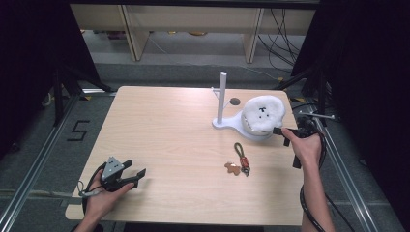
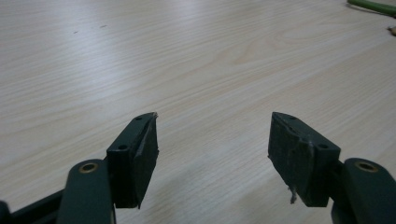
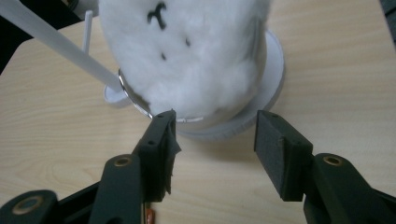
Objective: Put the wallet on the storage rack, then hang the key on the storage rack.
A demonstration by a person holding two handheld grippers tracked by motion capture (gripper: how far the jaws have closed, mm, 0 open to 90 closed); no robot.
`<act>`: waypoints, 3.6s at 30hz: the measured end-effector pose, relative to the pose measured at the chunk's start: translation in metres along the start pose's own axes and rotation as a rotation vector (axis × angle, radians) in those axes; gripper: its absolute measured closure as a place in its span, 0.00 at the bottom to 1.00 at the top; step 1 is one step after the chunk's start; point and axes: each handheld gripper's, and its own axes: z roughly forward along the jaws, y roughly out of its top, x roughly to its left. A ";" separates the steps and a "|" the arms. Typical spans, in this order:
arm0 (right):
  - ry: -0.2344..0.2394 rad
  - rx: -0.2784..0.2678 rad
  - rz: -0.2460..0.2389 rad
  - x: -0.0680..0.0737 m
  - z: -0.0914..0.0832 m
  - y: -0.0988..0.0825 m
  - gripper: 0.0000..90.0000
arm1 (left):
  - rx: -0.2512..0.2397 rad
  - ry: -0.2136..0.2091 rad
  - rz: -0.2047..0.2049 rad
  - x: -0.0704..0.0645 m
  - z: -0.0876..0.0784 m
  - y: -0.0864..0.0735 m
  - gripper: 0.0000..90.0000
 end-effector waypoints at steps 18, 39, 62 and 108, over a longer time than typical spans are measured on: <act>0.055 0.200 -0.170 0.014 0.022 -0.036 0.72 | -0.013 -0.083 0.049 -0.027 0.009 0.044 0.35; 0.019 0.383 -0.157 0.060 0.067 -0.059 0.72 | 0.025 -0.192 0.054 -0.055 0.020 0.057 0.35; -0.044 0.397 -0.274 0.067 0.085 -0.068 0.87 | 0.030 -0.190 0.073 -0.057 0.021 0.055 0.36; 0.355 -0.209 -0.400 0.101 0.035 -0.093 0.88 | -0.128 -0.346 -0.010 -0.069 0.066 0.137 0.58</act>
